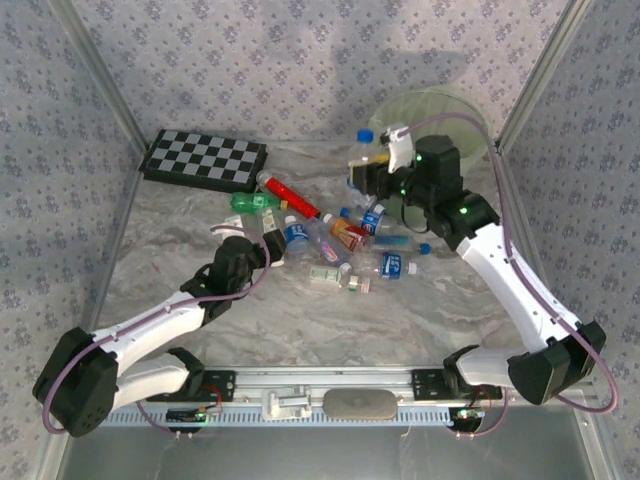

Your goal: Put the plastic bottles in the bin

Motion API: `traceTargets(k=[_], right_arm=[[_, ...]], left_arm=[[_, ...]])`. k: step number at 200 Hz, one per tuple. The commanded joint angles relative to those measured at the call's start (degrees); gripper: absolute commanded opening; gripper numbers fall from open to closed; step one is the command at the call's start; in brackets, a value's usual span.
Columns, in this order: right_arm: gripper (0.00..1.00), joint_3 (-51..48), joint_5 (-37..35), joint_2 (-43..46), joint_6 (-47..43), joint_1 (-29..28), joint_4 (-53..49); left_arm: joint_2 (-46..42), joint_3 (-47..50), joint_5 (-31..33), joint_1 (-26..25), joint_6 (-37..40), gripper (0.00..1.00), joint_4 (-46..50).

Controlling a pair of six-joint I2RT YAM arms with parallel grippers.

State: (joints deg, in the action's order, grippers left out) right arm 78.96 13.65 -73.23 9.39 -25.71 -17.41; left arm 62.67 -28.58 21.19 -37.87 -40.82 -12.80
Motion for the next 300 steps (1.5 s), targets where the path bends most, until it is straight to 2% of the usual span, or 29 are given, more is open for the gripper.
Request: traceTargets(k=[1, 59, 112, 184, 251, 276, 300], right_arm=[[0.43, 4.8, -3.1, 0.0, -1.6, 2.9, 6.1], [0.43, 7.7, -11.0, -2.1, -4.7, 11.7, 12.4], [0.43, 10.9, -14.0, -8.6, -6.0, 17.8, 11.2], [0.43, 18.4, -12.4, -20.6, -4.1, 20.8, 1.3], [0.46, 19.8, -9.1, -27.8, -0.5, 20.7, -4.9], [0.51, 20.1, -8.5, -28.9, 0.3, 20.6, -5.6], [0.66, 21.1, -8.9, -29.2, 0.6, 20.5, -6.3]], left_arm=[[0.3, -0.4, -1.4, 0.4, -0.1, 1.00, -1.7], [0.2, -0.2, -3.0, 0.4, 0.1, 1.00, -0.7], [-0.5, -0.1, -3.0, 0.4, 0.3, 1.00, 0.2], [0.3, -1.7, -3.5, 0.4, 1.4, 1.00, 0.3], [0.5, -2.0, -3.3, 0.4, 1.6, 1.00, 1.0], [0.5, -2.0, -3.0, 0.4, 1.6, 1.00, 1.0], [0.6, -1.9, -2.7, 0.4, 1.5, 1.00, 1.1]])
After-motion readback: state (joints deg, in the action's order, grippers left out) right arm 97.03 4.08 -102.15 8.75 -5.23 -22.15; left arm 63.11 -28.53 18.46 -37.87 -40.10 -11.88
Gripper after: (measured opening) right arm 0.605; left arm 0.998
